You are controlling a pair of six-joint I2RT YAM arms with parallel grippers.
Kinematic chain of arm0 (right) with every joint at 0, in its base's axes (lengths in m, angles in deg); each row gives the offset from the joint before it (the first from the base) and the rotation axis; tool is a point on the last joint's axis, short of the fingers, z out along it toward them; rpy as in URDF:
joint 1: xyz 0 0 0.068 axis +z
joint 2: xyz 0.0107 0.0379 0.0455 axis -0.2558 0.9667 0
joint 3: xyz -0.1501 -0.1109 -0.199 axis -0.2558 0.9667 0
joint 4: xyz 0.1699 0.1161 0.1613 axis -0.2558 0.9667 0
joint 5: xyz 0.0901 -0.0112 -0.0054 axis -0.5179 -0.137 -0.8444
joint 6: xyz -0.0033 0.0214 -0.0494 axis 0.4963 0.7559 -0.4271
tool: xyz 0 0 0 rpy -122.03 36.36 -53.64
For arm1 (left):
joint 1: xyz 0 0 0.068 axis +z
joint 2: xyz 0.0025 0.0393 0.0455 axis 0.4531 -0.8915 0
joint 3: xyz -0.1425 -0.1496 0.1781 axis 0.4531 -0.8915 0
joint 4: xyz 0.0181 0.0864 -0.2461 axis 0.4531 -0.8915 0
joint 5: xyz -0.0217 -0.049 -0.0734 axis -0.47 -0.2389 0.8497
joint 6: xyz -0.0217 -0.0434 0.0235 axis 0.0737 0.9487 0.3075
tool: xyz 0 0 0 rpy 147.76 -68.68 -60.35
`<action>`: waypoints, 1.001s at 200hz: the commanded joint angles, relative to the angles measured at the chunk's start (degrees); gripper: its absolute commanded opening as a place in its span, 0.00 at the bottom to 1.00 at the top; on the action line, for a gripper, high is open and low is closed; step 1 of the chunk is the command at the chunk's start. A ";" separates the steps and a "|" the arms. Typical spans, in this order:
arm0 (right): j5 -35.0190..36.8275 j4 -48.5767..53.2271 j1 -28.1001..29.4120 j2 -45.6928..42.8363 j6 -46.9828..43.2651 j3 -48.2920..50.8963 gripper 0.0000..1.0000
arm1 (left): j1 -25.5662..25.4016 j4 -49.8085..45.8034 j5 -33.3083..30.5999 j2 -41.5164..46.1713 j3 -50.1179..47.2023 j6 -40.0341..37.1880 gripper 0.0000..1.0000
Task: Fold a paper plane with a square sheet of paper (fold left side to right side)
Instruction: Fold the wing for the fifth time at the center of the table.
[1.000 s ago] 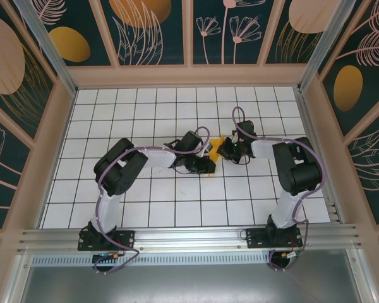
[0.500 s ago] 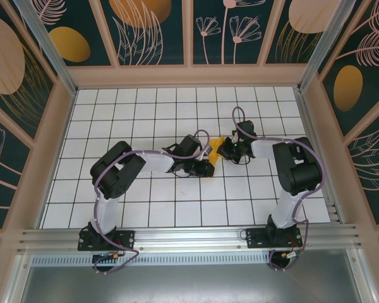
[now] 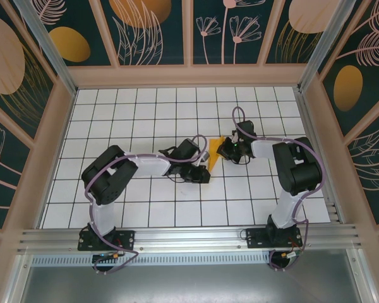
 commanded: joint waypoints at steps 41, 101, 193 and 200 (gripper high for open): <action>4.54 7.37 0.40 2.68 -1.85 0.33 0.03 | 2.67 1.60 5.44 3.36 4.71 2.57 0.13; 4.13 7.16 0.43 2.78 -1.87 0.32 0.03 | 2.80 -0.08 4.74 -4.48 12.35 1.00 0.14; 3.09 6.02 0.40 2.55 -1.82 0.16 0.03 | 3.14 -1.92 1.57 -10.87 12.68 -0.43 0.14; 3.07 5.80 0.36 2.30 -1.80 0.13 0.03 | 3.11 -2.03 1.50 -11.30 12.50 -0.55 0.14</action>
